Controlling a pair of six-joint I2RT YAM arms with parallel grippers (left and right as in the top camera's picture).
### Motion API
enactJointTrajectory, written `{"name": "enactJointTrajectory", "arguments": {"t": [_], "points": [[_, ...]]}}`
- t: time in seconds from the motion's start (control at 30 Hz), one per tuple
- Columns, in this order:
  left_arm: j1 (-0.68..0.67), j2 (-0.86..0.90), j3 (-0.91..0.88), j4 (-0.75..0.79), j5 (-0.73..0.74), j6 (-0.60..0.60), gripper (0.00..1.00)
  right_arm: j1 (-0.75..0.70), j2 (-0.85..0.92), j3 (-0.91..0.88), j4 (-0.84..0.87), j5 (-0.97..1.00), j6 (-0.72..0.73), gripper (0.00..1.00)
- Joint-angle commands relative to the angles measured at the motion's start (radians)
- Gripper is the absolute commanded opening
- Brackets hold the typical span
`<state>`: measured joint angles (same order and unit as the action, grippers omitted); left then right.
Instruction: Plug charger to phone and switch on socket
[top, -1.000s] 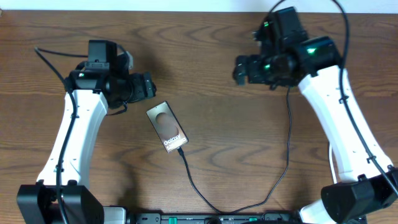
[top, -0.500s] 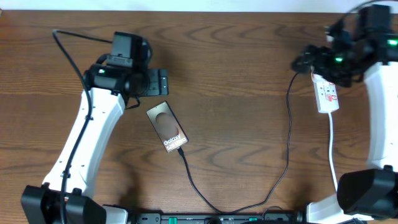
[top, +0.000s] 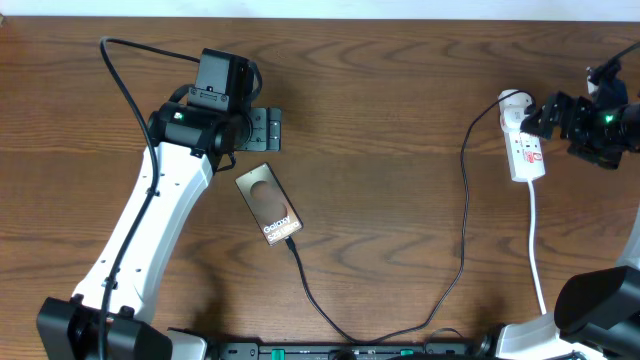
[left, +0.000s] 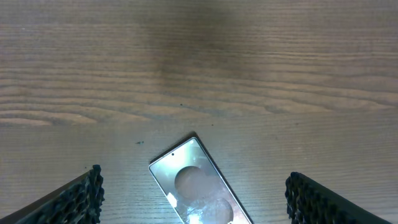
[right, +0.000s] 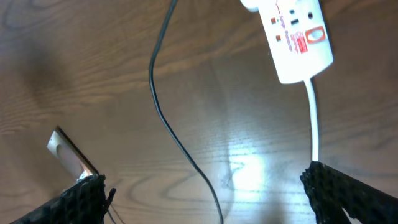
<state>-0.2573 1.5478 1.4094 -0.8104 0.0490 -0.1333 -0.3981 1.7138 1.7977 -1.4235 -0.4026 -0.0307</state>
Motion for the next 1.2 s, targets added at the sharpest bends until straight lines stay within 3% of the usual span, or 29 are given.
{"name": "enactJointTrajectory", "arguments": {"t": [0.0, 0.23, 0.6, 1.17], "points": [[0.001, -0.018, 0.023, 0.0, -0.016, 0.009, 0.91, -0.003, -0.002, 0.005, 0.033, -0.019, -0.023, 0.99], [0.001, -0.018, 0.023, 0.0, -0.016, 0.009, 0.91, -0.022, 0.132, 0.023, 0.069, -0.022, -0.056, 0.99], [0.001, -0.018, 0.023, 0.0, -0.016, 0.009, 0.91, -0.084, 0.417, 0.208, 0.053, -0.023, -0.163, 0.99], [0.001, -0.018, 0.022, 0.0, -0.016, 0.009, 0.91, -0.087, 0.559, 0.241, 0.182, -0.114, -0.276, 0.99]]}}
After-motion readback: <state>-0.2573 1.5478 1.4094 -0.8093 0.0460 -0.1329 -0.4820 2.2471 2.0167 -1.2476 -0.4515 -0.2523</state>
